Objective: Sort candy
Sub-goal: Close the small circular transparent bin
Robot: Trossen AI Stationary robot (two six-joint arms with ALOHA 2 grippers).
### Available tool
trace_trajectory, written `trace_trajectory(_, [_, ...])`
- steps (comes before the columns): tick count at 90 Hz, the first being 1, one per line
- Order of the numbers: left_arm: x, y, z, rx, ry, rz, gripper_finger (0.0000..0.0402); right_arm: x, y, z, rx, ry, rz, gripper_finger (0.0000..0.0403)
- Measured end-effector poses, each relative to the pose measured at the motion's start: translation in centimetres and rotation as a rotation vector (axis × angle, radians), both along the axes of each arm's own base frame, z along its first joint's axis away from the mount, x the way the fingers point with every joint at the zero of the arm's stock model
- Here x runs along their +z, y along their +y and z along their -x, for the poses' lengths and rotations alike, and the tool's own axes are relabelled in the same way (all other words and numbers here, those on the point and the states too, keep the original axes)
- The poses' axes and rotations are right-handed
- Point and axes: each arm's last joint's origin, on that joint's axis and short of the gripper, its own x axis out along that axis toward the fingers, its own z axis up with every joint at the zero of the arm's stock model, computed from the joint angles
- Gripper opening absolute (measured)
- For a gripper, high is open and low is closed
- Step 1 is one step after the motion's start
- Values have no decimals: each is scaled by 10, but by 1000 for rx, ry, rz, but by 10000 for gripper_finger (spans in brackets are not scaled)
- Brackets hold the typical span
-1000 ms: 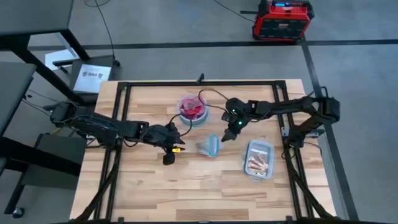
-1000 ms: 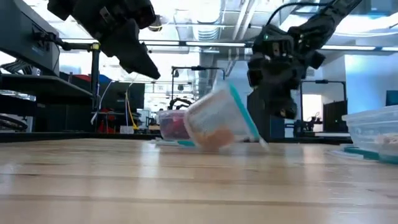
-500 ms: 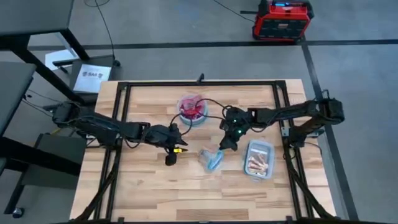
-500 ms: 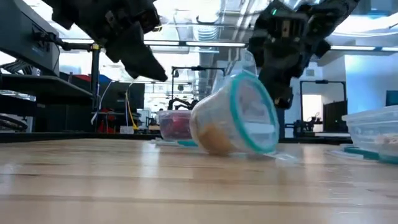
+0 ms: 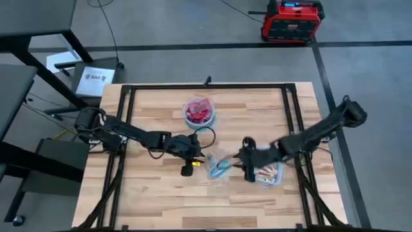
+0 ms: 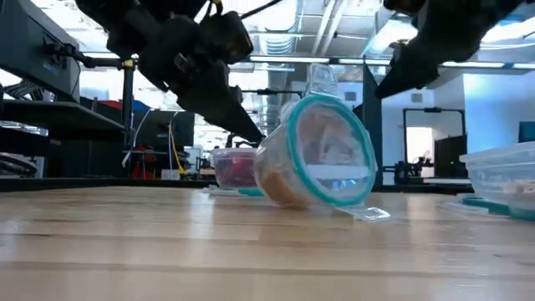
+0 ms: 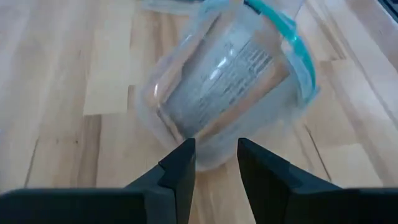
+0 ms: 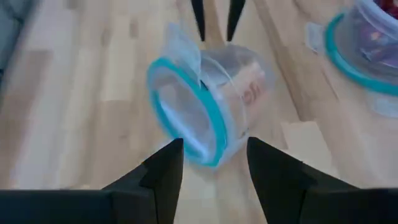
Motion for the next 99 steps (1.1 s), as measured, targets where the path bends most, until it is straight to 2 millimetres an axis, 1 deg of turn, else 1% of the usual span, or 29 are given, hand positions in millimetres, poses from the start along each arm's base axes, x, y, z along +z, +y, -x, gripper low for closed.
trace_trajectory(4, [-1, 0, -1, -2, 4, -4, 107, -8, 4, -5, -27, -9, 17, 163])
trace_trajectory(14, [-1, 0, -2, -6, 3, -12, 107, -18, 9, -18, -67, -33, 34, 163])
trace_trajectory(23, [-1, 1, -2, -6, 11, -18, 107, -30, 5, -26, -81, 0, 76, 163])
trace_trajectory(30, [-6, 1, -3, -3, 31, -18, 107, -34, 0, -31, -95, 20, 85, 163])
trace_trajectory(40, [-15, 1, -5, 2, 57, -14, 107, -26, -6, -36, -66, 16, 70, 155])
trace_trajectory(46, [-22, 1, -7, -3, 69, -10, 107, -14, -9, -40, -45, -7, 42, 143])
trace_trajectory(51, [-29, 0, -9, -15, 82, -4, 107, -6, -12, -43, -35, -22, 8, 129])
trace_trajectory(59, [-32, -1, -11, -21, 74, 2, 107, -3, -20, -45, -10, 9, -42, 90])
trace_trajectory(66, [-33, -2, -15, -42, 69, 18, 107, 2, -29, -49, -7, 24, -113, 48])
trace_trajectory(69, [-33, -2, -14, -44, 71, 24, 107, 2, -34, -50, -12, 33, -142, 39])
trace_trajectory(85, [-32, -3, -14, -54, 73, 64, 107, 5, -66, -55, -35, 69, -322, 39])
trace_trajectory(99, [-31, -7, -14, -104, 85, 101, 107, 4, -100, -57, -79, 134, -565, 38])
